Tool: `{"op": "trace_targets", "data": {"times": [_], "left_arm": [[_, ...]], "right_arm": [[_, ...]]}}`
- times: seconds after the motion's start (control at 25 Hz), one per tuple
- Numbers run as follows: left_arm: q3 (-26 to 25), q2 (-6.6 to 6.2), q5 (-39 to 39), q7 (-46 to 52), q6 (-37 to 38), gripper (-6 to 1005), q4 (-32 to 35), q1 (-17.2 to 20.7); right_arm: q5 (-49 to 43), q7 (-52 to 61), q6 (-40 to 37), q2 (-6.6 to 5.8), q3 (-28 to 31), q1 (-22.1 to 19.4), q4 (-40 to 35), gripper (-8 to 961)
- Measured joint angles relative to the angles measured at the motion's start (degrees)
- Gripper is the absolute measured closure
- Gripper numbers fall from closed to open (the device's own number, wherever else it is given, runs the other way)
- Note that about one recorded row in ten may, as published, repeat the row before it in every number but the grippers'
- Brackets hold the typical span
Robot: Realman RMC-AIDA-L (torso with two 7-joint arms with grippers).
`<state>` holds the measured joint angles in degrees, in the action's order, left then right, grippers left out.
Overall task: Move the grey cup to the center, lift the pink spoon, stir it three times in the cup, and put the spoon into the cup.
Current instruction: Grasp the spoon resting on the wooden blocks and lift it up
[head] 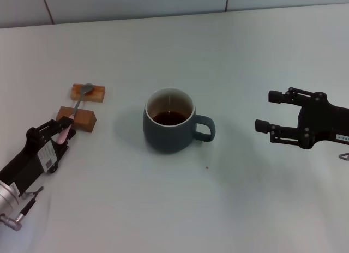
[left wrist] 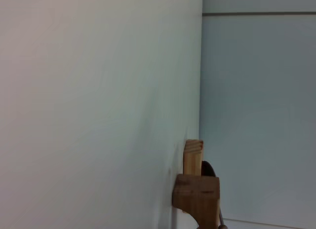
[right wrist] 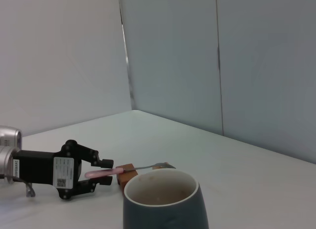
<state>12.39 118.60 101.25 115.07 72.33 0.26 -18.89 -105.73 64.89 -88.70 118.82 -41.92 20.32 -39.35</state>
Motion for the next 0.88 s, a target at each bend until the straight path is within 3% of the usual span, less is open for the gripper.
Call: {"op": "trace_targets", "data": {"times": [0.4, 0.88], "left_arm": [[-0.09, 0.02, 0.00, -0.02, 0.00, 717, -0.16, -0.10], [-0.09, 0.05, -0.02, -0.40, 0.09, 804, -0.01, -0.18]], "right_arm": [[0.00, 0.12, 0.02, 0.00, 0.00, -0.01, 0.03, 166], [-0.01, 0.15, 0.17, -0.03, 0.09, -0.01, 0.23, 166]]}}
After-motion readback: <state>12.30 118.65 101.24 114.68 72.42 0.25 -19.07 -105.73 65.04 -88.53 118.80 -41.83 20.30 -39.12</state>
